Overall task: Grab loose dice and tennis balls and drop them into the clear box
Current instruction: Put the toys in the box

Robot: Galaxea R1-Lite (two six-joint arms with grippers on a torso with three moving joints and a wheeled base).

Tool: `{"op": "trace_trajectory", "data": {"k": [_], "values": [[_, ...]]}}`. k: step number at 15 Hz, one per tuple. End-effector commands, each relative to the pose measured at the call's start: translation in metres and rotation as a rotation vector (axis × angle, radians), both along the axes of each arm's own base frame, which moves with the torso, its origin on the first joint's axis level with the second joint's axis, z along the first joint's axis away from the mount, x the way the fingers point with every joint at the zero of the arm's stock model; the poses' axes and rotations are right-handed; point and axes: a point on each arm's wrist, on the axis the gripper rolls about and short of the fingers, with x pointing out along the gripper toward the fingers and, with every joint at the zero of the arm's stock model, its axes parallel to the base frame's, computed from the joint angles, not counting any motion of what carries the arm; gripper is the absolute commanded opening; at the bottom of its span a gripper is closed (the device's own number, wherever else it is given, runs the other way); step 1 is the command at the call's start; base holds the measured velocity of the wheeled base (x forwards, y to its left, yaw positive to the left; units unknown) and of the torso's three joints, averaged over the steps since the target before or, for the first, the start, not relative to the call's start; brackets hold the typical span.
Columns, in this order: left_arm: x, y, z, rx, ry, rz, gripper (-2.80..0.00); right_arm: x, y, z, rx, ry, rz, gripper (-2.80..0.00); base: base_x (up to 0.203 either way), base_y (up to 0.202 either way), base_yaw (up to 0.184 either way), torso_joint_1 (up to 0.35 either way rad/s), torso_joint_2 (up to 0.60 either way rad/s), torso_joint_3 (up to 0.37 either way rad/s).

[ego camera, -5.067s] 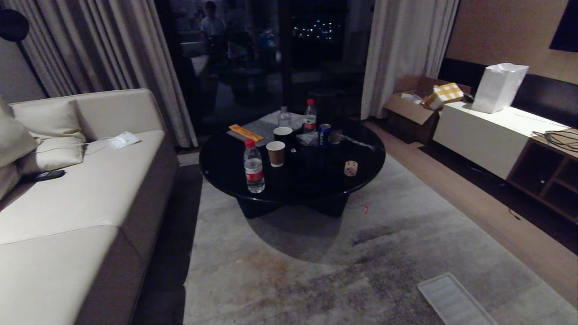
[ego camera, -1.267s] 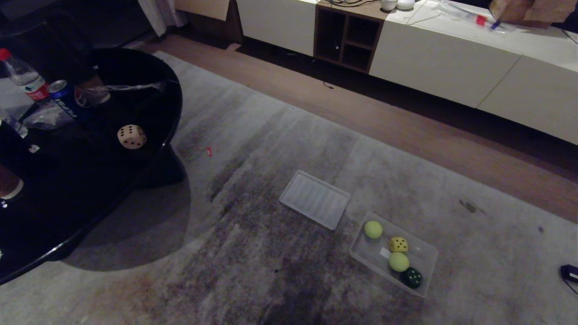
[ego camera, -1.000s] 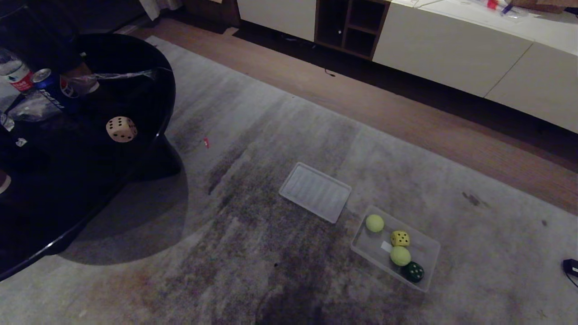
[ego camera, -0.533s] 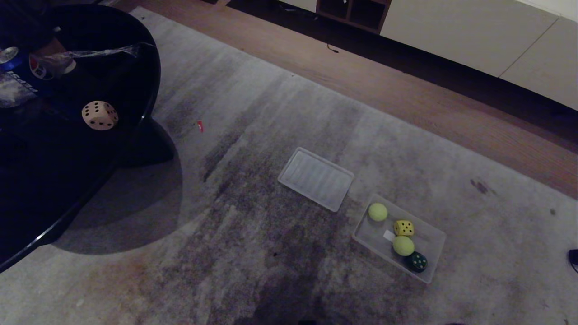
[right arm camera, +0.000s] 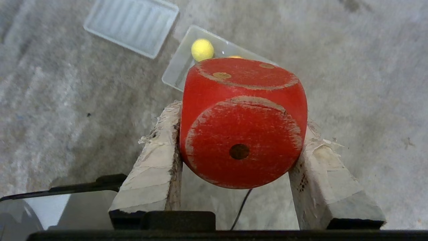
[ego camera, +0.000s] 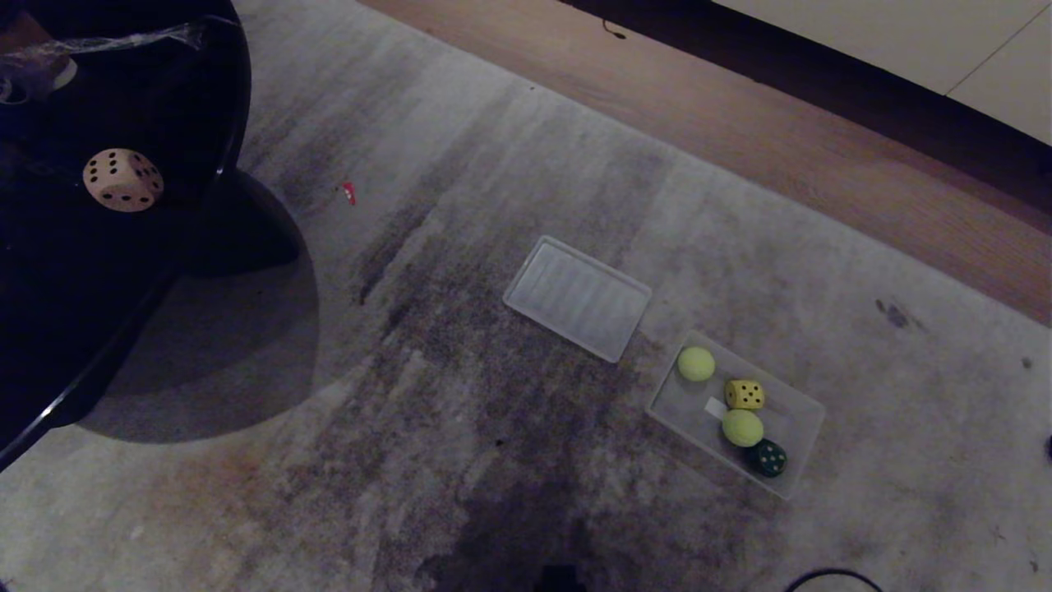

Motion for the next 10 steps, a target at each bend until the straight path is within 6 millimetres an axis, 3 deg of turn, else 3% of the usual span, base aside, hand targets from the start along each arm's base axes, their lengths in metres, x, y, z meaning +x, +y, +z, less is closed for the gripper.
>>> {"op": "trace_trajectory", "data": {"k": [1,10], "values": [[0.0002,0.0,-0.0004,-0.001,0.003,0.001,-2.8,0.0001,0.0,0.0,0.0,0.002,0.0,-2.8,0.0,0.0,0.0,0.006,0.0,-0.197],[0.0002,0.0,-0.0004,-0.001,0.003,0.001,-2.8,0.0,0.0,-0.0001,0.0,0.001,0.0,-2.8,0.0,0.0,0.0,0.003,0.0,-0.198]]}}
